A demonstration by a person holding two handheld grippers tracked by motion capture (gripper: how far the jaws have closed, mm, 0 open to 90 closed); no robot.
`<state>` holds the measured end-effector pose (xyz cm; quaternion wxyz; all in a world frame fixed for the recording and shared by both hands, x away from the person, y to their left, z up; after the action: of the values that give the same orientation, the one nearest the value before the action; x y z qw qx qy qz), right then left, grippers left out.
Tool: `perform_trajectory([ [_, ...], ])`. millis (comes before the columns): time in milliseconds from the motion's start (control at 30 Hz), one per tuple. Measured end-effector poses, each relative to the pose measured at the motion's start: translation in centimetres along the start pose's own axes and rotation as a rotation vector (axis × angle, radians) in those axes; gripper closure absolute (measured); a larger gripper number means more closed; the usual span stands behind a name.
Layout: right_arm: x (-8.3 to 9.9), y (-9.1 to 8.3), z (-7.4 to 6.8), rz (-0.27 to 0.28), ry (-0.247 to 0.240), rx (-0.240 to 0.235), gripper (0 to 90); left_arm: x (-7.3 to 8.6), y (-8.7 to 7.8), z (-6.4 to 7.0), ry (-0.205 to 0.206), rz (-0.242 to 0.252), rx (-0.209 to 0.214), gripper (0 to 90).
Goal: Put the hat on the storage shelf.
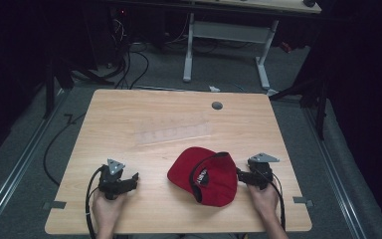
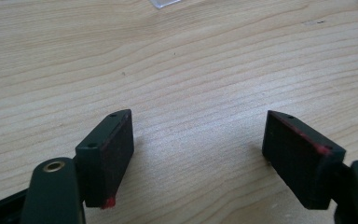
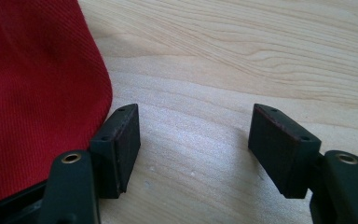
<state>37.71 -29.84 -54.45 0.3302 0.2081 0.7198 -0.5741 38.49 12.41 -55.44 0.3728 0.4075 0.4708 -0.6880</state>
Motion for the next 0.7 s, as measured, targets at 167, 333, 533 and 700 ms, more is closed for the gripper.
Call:
perform_trajectory([
  [167,0.0,0.0,0.0,0.0,0.0,0.0,34.1,-0.01,0.02,0.02,-0.002,0.001,-0.001,24.9],
  [333,-0.02,0.02,-0.03,-0.001,0.002,0.002,34.1,0.05,-0.05,0.22,0.008,-0.003,0.022,25.6],
  [533,-0.02,0.02,-0.03,0.0,0.002,0.003,34.1,0.04,-0.02,0.23,0.008,-0.004,0.022,25.6],
  [700,-0.02,0.02,-0.02,0.0,0.002,0.003,34.2,0.02,-0.01,0.22,0.006,-0.004,0.02,26.1],
])
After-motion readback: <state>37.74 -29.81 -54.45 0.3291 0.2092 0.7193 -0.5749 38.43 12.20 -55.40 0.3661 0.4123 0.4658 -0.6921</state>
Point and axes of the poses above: each handheld gripper's, and its own axes: y roughly forward along the jaws, x roughly out of its underside, z roughly to its right, the point moved 2 cm from there along y, roughly forward along the jaws, and after that the axes turned 11 degrees about y, right-handed, at the moved point
